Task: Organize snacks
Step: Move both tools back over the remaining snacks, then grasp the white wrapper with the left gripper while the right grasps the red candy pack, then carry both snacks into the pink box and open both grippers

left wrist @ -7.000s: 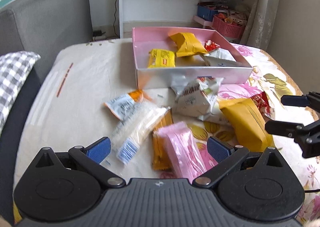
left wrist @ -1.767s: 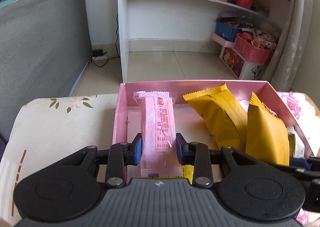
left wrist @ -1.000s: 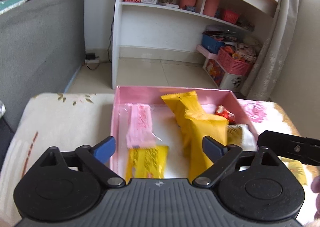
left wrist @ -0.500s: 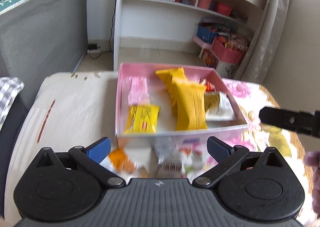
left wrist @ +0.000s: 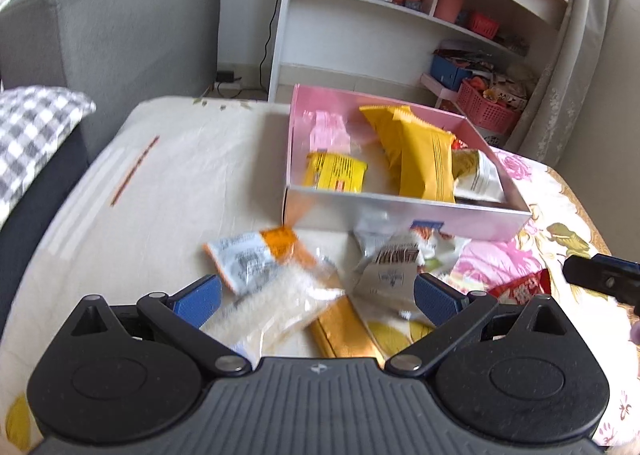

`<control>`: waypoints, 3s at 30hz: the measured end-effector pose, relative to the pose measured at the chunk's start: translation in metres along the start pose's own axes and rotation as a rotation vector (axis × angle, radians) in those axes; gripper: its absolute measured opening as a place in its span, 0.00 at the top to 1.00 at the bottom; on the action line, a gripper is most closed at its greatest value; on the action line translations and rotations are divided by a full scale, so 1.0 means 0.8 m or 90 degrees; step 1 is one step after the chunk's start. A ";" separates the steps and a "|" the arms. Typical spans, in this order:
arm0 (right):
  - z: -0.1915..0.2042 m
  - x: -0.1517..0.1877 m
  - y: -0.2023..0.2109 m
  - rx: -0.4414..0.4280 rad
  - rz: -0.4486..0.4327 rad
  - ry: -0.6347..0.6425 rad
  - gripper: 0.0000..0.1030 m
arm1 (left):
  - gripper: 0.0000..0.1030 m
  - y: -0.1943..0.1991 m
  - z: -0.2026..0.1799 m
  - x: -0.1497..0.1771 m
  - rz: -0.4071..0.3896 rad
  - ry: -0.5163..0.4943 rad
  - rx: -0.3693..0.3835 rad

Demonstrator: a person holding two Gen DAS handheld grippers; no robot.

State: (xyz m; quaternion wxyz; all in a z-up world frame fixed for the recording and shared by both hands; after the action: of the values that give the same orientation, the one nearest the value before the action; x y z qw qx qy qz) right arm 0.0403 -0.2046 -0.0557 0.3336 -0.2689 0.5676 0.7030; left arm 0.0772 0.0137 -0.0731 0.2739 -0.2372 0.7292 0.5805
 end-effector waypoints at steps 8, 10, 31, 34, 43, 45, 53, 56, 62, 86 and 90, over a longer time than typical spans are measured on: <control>0.003 0.035 -0.006 0.009 0.022 0.077 0.02 | 0.00 0.009 -0.013 0.025 -0.011 -0.051 0.017; 0.003 0.042 -0.009 0.017 0.027 0.091 0.02 | 0.00 0.009 -0.016 0.027 -0.024 -0.066 0.020; 0.010 0.041 -0.033 0.007 0.030 0.141 0.02 | 0.21 -0.032 -0.067 0.019 -0.066 -0.265 0.088; 0.011 0.040 -0.038 0.005 0.023 0.151 0.02 | 0.27 -0.038 -0.069 0.018 -0.057 -0.270 0.096; 0.012 0.036 -0.052 0.002 0.035 0.151 0.05 | 0.41 -0.045 -0.078 0.020 -0.056 -0.304 0.079; 0.011 0.036 -0.056 0.008 0.039 0.147 0.10 | 0.44 -0.045 -0.079 0.020 -0.059 -0.312 0.072; 0.011 0.036 -0.060 0.022 0.046 0.147 0.38 | 0.50 -0.045 -0.078 0.019 -0.059 -0.318 0.059; 0.012 0.036 -0.058 0.017 0.046 0.145 0.50 | 0.51 -0.044 -0.077 0.019 -0.056 -0.315 0.058; 0.016 0.035 -0.057 0.012 0.041 0.150 0.54 | 0.48 -0.046 -0.078 0.019 -0.051 -0.314 0.056; 0.020 0.008 -0.037 -0.037 0.004 0.079 0.63 | 0.60 -0.024 -0.055 -0.012 -0.033 -0.136 0.138; 0.022 -0.011 -0.031 -0.045 -0.016 0.053 0.63 | 0.60 -0.013 -0.052 -0.027 -0.053 -0.094 0.160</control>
State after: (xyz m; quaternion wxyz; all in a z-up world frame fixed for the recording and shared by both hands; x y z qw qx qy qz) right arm 0.0649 -0.1854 -0.0610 0.3091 -0.3165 0.5525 0.7064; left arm 0.0948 -0.0286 -0.0583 0.3780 -0.1876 0.7636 0.4887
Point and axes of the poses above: each gripper's, at about its wrist camera, not at the fingertips, and y roughly against the way its jaws point, z to its left, x to its underside, the point moved 4 cm from there along -y, roughly the way its jaws point
